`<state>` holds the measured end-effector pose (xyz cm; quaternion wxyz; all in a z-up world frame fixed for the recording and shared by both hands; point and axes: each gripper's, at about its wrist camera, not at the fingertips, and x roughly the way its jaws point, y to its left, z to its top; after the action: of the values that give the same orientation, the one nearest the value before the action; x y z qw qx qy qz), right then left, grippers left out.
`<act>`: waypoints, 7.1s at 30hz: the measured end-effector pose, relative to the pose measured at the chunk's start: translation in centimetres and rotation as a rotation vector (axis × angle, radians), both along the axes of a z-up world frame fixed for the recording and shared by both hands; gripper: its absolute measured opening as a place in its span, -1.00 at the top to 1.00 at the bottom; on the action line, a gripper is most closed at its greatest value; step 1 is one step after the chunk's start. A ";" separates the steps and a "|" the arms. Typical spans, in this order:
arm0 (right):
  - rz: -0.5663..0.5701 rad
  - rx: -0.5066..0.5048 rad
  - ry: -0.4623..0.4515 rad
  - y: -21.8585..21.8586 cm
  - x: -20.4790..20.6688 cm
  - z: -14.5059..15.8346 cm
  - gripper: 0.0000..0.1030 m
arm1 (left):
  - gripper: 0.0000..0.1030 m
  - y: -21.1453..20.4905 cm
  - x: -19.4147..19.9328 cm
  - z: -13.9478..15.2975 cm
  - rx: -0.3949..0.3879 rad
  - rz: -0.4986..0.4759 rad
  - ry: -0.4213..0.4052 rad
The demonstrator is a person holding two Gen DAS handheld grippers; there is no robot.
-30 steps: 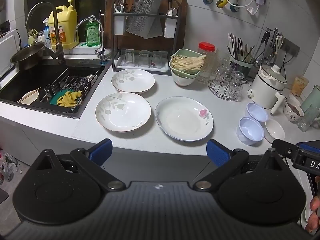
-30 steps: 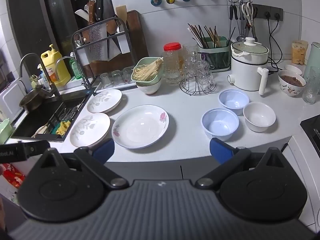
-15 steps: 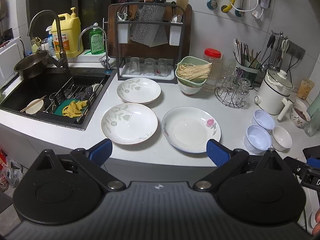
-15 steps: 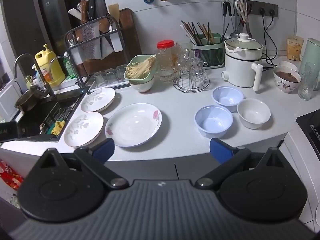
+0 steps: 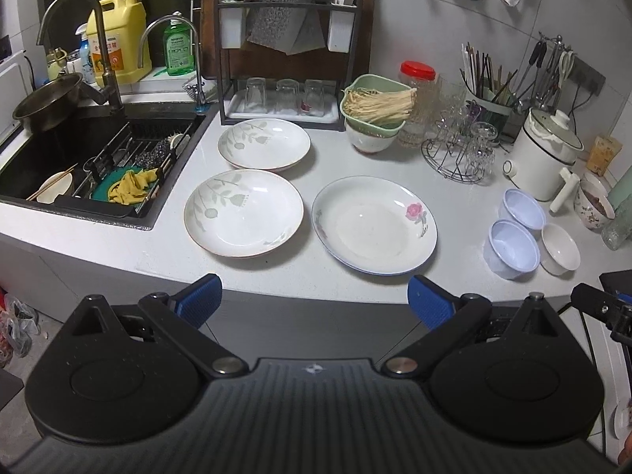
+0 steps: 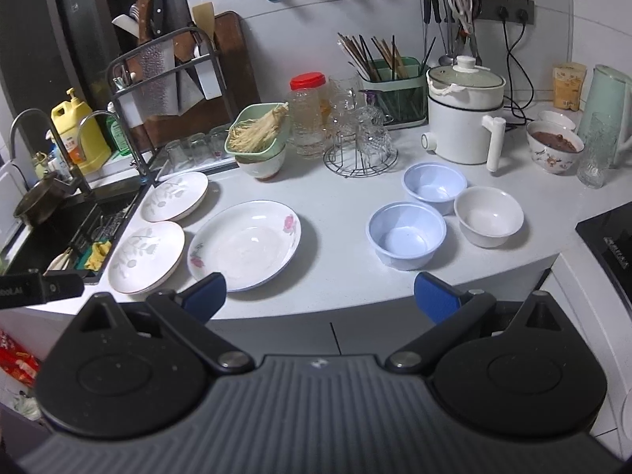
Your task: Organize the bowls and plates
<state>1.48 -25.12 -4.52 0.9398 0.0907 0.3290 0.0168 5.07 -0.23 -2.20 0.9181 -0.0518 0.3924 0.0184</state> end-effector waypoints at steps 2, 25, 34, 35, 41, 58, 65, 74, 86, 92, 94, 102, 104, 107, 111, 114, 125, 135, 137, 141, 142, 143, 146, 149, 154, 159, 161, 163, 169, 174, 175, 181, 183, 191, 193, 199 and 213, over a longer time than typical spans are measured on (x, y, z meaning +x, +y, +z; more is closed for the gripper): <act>-0.005 0.008 0.002 0.1 0.1 -0.2 -1.00 | -0.98 0.0 0.0 0.2 0.012 -0.009 -0.012; 0.024 -0.002 -0.002 1.5 0.7 0.2 -1.00 | -0.98 1.3 0.1 0.9 -0.025 0.002 -0.021; 0.032 0.003 -0.006 1.6 1.1 0.5 -1.00 | -0.98 1.4 0.4 1.4 -0.024 0.004 -0.032; 0.034 0.004 -0.008 1.6 1.1 0.5 -1.00 | -0.98 1.4 0.4 1.4 -0.026 0.002 -0.036; 0.035 0.000 -0.014 2.0 1.2 0.5 -1.00 | -0.98 1.4 0.5 1.3 -0.029 -0.002 -0.039; 0.035 0.004 -0.025 1.5 2.0 0.5 -1.00 | -0.98 0.2 1.9 1.1 -0.027 -0.035 -0.045; 0.052 0.008 -0.027 1.9 2.3 0.4 -1.00 | -0.98 0.4 2.2 1.0 -0.023 -0.041 -0.040; 0.091 0.025 -0.024 2.7 3.5 -0.7 -1.00 | -0.98 0.8 3.8 -0.3 -0.031 -0.053 -0.021; 0.144 0.047 -0.010 5.6 6.0 -1.8 -0.99 | -0.98 3.6 6.3 -2.8 -0.091 -0.025 0.023; 0.163 0.063 0.004 7.4 7.8 -2.7 -0.99 | -0.98 5.5 7.7 -4.6 -0.069 0.009 0.062; 0.183 0.077 0.006 8.2 8.7 -2.9 -0.99 | -0.98 6.6 8.2 -5.1 -0.062 0.011 0.066; 0.261 0.117 0.027 12.8 13.2 -4.3 -0.84 | -0.98 11.7 11.8 -7.2 -0.082 0.028 0.107; 0.292 0.111 0.044 14.5 14.5 -4.6 -0.73 | -0.98 13.0 12.9 -7.8 -0.089 0.032 0.119; 0.319 0.089 0.075 17.0 16.4 -5.7 -0.54 | -0.97 15.0 14.9 -8.8 -0.103 0.024 0.133; 0.328 0.096 0.109 19.5 18.8 -7.3 -0.54 | -0.97 18.1 18.2 -10.0 -0.144 0.021 0.163; 0.295 0.110 0.179 20.6 20.6 -8.3 -0.55 | -0.95 19.9 21.4 -10.6 -0.143 -0.014 0.189; 0.168 0.209 0.374 22.2 23.0 -9.7 -0.21 | -0.63 22.4 29.2 -12.6 -0.183 -0.205 0.303; 0.106 0.201 0.459 23.6 23.3 -11.1 0.13 | -0.24 22.0 30.9 -14.7 -0.041 -0.316 0.373; 0.093 0.184 0.457 24.1 23.3 -11.4 0.19 | -0.11 22.3 31.0 -15.2 -0.059 -0.322 0.377; 0.050 0.163 0.451 24.6 23.2 -11.8 0.49 | 0.11 22.5 31.3 -16.0 -0.079 -0.340 0.376; 0.039 0.154 0.443 24.6 23.3 -11.8 0.62 | 0.15 22.5 31.3 -16.1 -0.087 -0.344 0.374; 0.032 0.141 0.433 24.6 23.4 -11.7 0.63 | 0.19 22.5 31.4 -16.2 -0.084 -0.346 0.369; 0.030 0.116 0.411 24.6 23.7 -12.1 0.65 | 0.35 22.6 31.5 -16.5 -0.082 -0.343 0.356; 0.017 0.119 0.416 24.5 24.2 -12.8 0.71 | 0.49 23.1 31.9 -17.1 -0.101 -0.324 0.359; 0.046 0.123 0.419 24.7 24.5 -13.8 0.75 | 0.52 23.1 31.9 -18.0 -0.110 -0.327 0.380; 0.067 0.152 0.414 24.1 24.5 -13.9 0.77 | 0.50 22.9 31.7 -18.6 -0.115 -0.323 0.384; 0.069 0.154 0.414 24.0 24.5 -13.7 0.77 | 0.50 23.2 31.8 -18.6 -0.147 -0.309 0.396; 0.069 0.163 0.409 23.7 24.5 -13.4 0.78 | 0.50 23.4 31.7 -18.5 -0.171 -0.306 0.401; 0.042 0.246 0.412 21.8 23.7 -12.0 0.78 | 0.50 23.4 31.5 -16.6 -0.241 -0.326 0.392; 0.017 0.246 0.384 20.6 22.8 -10.7 0.78 | 0.50 21.6 31.6 -14.4 -0.239 -0.377 0.359; 0.009 0.244 0.376 20.2 22.6 -10.5 0.78 | 0.50 21.2 31.7 -14.1 -0.239 -0.389 0.357; -0.056 0.235 0.336 17.8 22.1 -9.7 0.78 | 0.51 18.3 33.2 -13.3 -0.258 -0.460 0.362; -0.086 0.229 0.327 16.9 21.8 -9.4 0.78 | 0.51 17.0 33.7 -13.2 -0.261 -0.487 0.363; -0.194 0.205 0.296 12.9 20.7 -9.1 0.78 | 0.51 11.2 35.2 -13.2 -0.222 -0.611 0.382; -0.214 0.202 0.294 12.0 20.8 -9.4 0.78 | 0.51 9.9 35.5 -13.6 -0.211 -0.627 0.399; -0.246 0.209 0.304 9.6 21.3 -10.5 0.78 | 0.51 6.8 36.0 -14.9 -0.164 -0.649 0.447; -0.223 0.177 0.321 7.2 22.0 -12.1 0.77 | 0.50 2.9 35.8 -15.8 -0.045 -0.658 0.462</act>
<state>23.46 -17.88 -16.63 0.8596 0.2105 0.4597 -0.0733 40.82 2.68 -18.04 0.7614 0.0622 0.5843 -0.2739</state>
